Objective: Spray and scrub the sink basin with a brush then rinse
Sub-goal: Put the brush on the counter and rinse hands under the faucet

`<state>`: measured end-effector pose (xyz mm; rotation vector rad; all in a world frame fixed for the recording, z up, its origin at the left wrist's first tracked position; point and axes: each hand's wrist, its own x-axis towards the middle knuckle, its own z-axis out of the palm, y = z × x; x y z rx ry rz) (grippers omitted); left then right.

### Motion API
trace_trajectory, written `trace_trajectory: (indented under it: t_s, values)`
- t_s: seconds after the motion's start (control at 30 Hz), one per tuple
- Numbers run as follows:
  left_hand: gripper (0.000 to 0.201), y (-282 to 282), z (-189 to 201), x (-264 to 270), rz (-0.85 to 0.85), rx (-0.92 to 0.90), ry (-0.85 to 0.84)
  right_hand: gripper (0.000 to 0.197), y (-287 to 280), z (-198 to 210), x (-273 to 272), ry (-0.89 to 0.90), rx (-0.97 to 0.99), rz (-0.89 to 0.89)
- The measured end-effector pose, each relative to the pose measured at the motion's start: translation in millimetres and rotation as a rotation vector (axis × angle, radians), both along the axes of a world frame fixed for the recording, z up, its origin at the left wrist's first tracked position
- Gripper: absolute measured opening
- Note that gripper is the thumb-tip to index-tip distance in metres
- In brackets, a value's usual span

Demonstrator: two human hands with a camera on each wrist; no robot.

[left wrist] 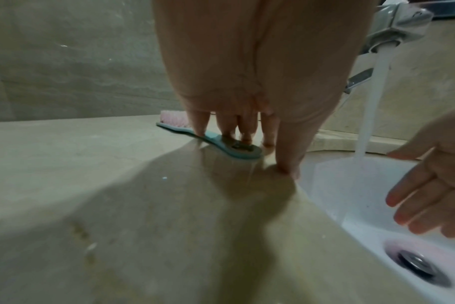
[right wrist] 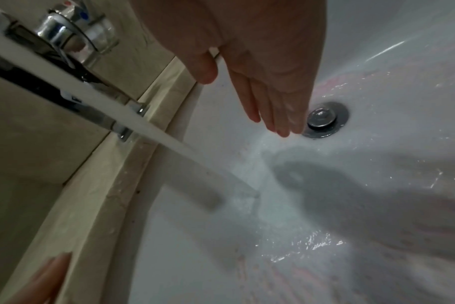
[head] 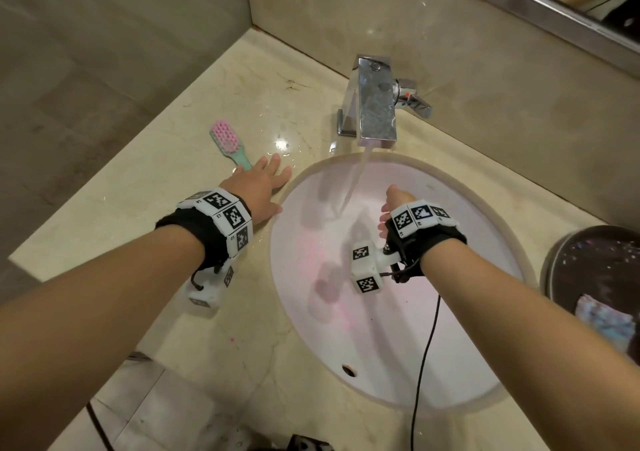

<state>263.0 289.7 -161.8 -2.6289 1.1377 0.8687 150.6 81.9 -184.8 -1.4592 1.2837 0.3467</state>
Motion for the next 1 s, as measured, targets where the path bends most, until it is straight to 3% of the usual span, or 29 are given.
trace_trajectory:
  t_s: [0.17, 0.23, 0.33, 0.4, 0.5, 0.63, 0.7, 0.87, 1.0]
  values:
    - [0.073, -4.9, -2.3, -0.9, -0.034, 0.012, -0.062, 0.05, -13.8, -7.4, -30.3, 0.03, -0.038, -0.05]
    - [0.063, -8.6, -5.0, -2.3, -0.031, -0.044, -0.117, 0.051, -19.9, -10.7, -44.4, 0.056, -0.045, -0.072]
    - [0.036, -19.6, 0.7, -9.1, 0.127, -0.361, -0.131, 0.054, -32.5, -19.3, -63.9, 0.024, -0.05, -0.167]
    - [0.033, -32.3, 4.6, -15.9, 0.22, -0.52, -0.079, 0.051, -32.6, -12.8, -74.2, -0.004, -0.036, -0.291]
    - [0.032, -53.7, -3.3, -25.1, 0.428, -0.619, 0.148, 0.048, -36.8, -13.5, -91.1, 0.007, -0.004, -0.417]
    - [0.021, -81.7, -12.5, -36.9, 1.013, -0.773, 0.707, 0.049, -40.5, -22.9, -110.9, -0.026, 0.042, -0.513]
    - [0.016, -91.2, -12.5, -44.7, 1.188, -0.765, 0.923, 0.048, -42.2, -28.9, -118.5, -0.051, 0.06, -0.554]
    - [0.04, -104.9, -29.0, -54.3, 1.513, -0.829, 1.186, 0.047, -49.8, -36.9, -133.3, -0.075, 0.127, -0.637]
    - [0.048, -117.4, -31.5, -55.6, 1.682, -0.957, 1.273, 0.053, -50.0, -33.3, -141.8, -0.115, 0.19, -0.667]
